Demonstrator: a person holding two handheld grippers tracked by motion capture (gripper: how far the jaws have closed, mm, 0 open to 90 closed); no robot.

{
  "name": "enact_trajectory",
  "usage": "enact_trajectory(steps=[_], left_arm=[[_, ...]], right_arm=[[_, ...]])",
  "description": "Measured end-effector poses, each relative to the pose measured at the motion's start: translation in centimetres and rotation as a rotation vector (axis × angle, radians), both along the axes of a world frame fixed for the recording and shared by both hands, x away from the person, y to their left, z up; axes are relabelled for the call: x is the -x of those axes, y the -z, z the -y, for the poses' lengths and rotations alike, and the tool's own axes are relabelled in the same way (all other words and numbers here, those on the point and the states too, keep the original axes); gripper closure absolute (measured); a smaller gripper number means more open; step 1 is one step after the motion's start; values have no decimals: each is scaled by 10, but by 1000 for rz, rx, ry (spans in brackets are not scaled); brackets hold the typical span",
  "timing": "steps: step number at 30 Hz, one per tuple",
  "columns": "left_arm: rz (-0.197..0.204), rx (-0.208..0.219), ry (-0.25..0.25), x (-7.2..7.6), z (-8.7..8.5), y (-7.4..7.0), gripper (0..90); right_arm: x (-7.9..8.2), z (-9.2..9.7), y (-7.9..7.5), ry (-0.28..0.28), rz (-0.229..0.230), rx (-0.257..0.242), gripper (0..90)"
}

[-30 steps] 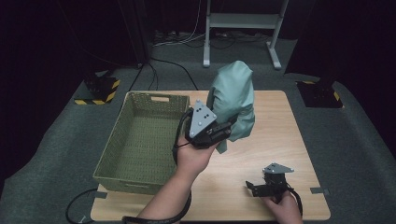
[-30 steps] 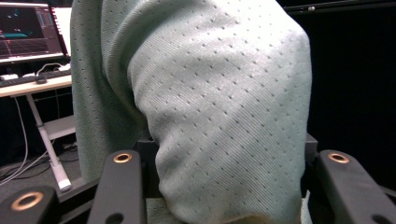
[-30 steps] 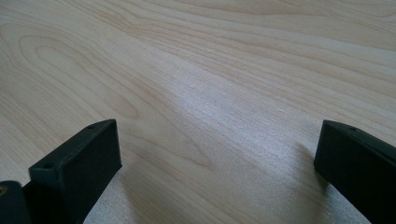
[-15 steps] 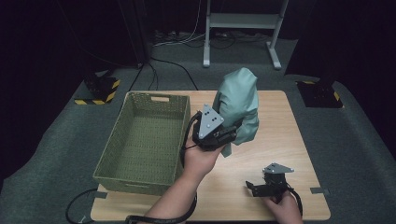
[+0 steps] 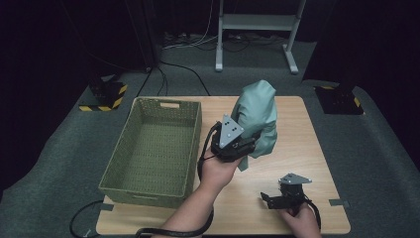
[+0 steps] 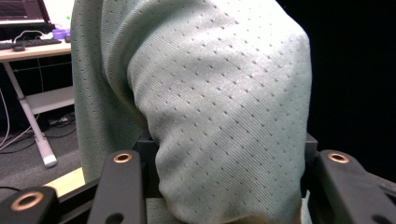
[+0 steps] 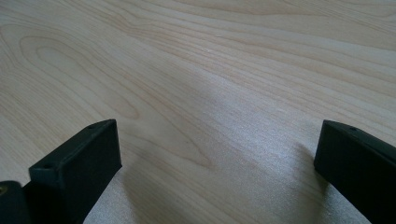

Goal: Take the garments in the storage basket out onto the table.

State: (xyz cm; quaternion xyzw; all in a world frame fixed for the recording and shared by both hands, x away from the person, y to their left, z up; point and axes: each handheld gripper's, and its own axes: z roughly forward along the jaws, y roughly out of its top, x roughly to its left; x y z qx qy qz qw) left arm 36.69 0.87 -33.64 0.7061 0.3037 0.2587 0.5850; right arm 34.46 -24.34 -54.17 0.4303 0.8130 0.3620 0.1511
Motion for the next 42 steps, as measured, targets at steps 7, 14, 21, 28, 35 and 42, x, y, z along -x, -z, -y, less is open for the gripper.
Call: enact_trajectory(steps=[7,14,21,28,35,42], left_arm=[[-23,-7,-4,-5,4,9,486],[-51,-22,-8,-10,10,22,486],[-87,-32,-23,-18,13,37,487],[-124,-43,-19,-24,19,52,487],[-165,-53,-20,-28,23,69,487],[-195,-77,-22,-31,26,82,486]], right_arm=[[0,1,0,-2,1,-2,2],[0,0,0,-2,1,-2,2],[0,1,0,-2,1,-3,2],[0,1,0,-1,-1,-7,2],[0,1,0,0,-2,-7,2],[0,1,0,-4,-1,-9,2]])
